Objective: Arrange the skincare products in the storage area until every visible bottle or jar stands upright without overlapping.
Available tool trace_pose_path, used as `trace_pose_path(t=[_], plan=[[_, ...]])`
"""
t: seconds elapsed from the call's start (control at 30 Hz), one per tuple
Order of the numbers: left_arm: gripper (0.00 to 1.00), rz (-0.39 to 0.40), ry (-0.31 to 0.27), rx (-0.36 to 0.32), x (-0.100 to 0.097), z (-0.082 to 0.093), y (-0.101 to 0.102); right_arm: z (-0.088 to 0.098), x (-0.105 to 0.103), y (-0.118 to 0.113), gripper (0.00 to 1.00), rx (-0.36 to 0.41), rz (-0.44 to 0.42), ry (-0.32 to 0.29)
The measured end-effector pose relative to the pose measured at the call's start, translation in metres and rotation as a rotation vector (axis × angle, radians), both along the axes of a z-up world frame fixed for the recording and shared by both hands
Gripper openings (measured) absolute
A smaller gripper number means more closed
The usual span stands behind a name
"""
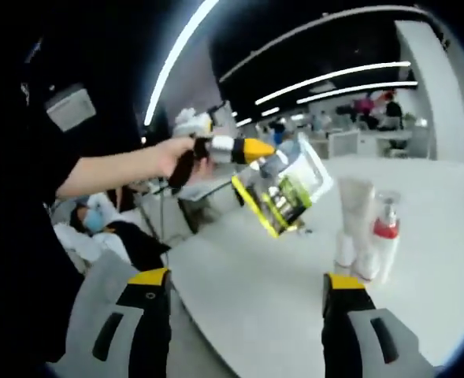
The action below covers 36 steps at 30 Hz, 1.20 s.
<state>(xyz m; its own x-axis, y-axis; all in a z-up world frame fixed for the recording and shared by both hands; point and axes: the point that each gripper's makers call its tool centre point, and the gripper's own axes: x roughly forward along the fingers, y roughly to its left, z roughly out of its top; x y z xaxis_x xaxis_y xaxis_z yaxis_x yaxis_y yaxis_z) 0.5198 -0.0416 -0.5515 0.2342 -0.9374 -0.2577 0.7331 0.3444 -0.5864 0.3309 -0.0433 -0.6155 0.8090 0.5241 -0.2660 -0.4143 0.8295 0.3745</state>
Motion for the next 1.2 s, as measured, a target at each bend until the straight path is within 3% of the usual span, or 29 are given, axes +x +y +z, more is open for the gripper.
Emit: trace_pose_path(t=[0.13, 0.23, 0.33, 0.47, 0.53, 0.6, 0.7, 0.77, 0.83, 0.93, 0.97, 1.0, 1.1, 1.2], plan=[[0.04, -0.033, -0.008, -0.041, -0.024, 0.02, 0.002, 0.003, 0.004, 0.01, 0.78, 0.011, 0.088, -0.003], [0.04, -0.053, -0.006, -0.062, -0.039, 0.033, 0.005, 0.011, 0.008, 0.022, 0.79, 0.086, 0.132, -0.022], [0.04, -0.072, 0.01, -0.091, -0.053, 0.045, 0.009, 0.019, 0.013, 0.032, 0.8, 0.255, 0.167, -0.034], [0.04, -0.072, 0.041, -0.136, -0.067, 0.059, 0.014, 0.026, 0.029, 0.03, 0.81, 0.471, 0.14, -0.054], [0.04, -0.074, 0.085, -0.184, -0.074, 0.068, 0.016, 0.025, 0.036, 0.027, 0.8, 0.497, 0.13, -0.064], [0.04, -0.078, 0.081, -0.193, -0.078, 0.073, 0.019, 0.027, 0.042, 0.027, 0.81, 0.522, 0.137, -0.065], [0.04, -0.09, 0.091, -0.205, -0.088, 0.08, 0.021, 0.047, 0.049, 0.028, 0.8, 0.645, 0.158, -0.111], [0.04, -0.101, 0.085, -0.208, -0.095, 0.083, 0.021, 0.068, 0.056, 0.024, 0.77, 0.774, 0.149, -0.165], [0.04, -0.107, 0.089, -0.22, -0.099, 0.085, 0.021, 0.078, 0.06, 0.019, 0.71, 0.857, 0.14, -0.195], [0.04, -0.114, 0.1, -0.237, -0.104, 0.088, 0.02, 0.089, 0.06, 0.014, 0.48, 0.947, 0.148, -0.228], [0.04, -0.114, 0.101, -0.241, -0.104, 0.088, 0.02, 0.093, 0.058, 0.013, 0.44, 0.979, 0.156, -0.235], [0.04, -0.112, 0.121, -0.285, -0.105, 0.095, 0.02, 0.09, 0.059, 0.013, 0.44, 0.958, 0.144, -0.226], [0.04, -0.109, 0.102, -0.276, -0.103, 0.094, 0.022, 0.092, 0.055, 0.01, 0.34, 0.955, 0.144, -0.234], [0.04, -0.101, 0.113, -0.307, -0.102, 0.099, 0.024, 0.092, 0.049, 0.003, 0.13, 0.925, 0.129, -0.257]])
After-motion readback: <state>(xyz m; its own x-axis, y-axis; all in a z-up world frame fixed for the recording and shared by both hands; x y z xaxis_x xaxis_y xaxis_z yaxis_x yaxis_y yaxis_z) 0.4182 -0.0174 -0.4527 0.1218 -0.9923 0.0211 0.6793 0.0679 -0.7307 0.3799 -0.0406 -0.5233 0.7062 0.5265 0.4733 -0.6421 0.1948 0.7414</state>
